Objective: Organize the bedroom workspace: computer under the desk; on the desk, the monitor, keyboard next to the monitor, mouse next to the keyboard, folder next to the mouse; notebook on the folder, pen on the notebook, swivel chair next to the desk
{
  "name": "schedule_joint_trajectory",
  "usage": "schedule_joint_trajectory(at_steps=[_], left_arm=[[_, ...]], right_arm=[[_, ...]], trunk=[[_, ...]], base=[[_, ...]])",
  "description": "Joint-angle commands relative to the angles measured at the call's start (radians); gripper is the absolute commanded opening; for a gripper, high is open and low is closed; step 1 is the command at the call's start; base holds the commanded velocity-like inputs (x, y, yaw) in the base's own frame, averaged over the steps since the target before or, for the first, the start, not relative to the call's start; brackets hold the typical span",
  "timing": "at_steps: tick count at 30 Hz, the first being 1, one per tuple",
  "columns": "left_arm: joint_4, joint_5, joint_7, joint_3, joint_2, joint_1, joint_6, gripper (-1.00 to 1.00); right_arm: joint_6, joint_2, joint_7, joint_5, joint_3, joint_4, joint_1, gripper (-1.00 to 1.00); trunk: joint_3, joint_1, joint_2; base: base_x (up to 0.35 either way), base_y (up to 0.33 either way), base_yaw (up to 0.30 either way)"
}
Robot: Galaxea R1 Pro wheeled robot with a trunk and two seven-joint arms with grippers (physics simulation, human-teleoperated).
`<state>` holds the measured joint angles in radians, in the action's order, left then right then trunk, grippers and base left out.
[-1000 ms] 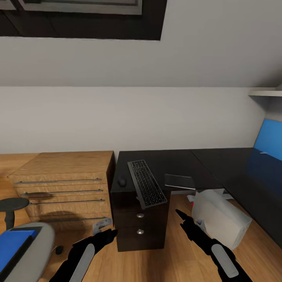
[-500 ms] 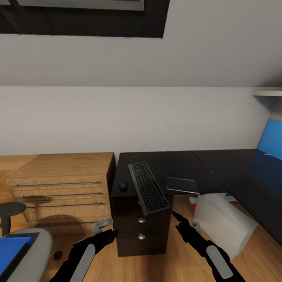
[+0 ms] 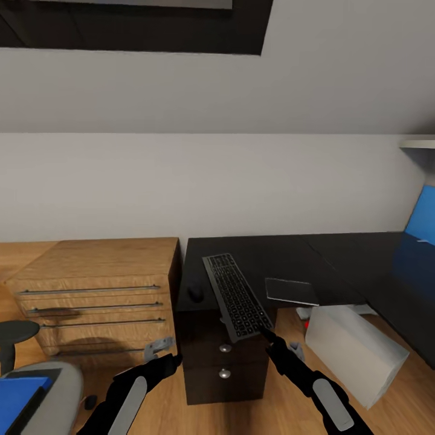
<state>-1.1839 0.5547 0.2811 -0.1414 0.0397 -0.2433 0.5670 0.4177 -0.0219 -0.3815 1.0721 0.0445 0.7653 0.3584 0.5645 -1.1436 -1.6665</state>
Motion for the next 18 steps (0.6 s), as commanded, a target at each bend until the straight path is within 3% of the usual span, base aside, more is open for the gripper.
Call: schedule_joint_trajectory(at_steps=[1,14,18], left_arm=[[-0.001,0.011,0.009,-0.001,0.000,-0.001,0.002,1.00],[0.040,0.007,0.010,-0.023,0.000,-0.001,0.001,1.00],[0.042,0.008,0.011,-0.025,0.000,-0.001,0.001,1.00]], right_arm=[[0.008,0.000,-0.001,0.006,0.002,0.001,0.001,1.00],[0.004,0.000,-0.015,0.005,0.000,0.003,0.001,1.00],[0.003,0.000,-0.016,0.005,0.000,0.003,0.001,1.00]], trunk=[[0.001,0.000,-0.001],[0.001,0.000,-0.001],[-0.011,0.015,0.027]], base=[[0.104,0.085,0.000],[0.103,0.053,0.000],[0.014,0.006,0.000]])
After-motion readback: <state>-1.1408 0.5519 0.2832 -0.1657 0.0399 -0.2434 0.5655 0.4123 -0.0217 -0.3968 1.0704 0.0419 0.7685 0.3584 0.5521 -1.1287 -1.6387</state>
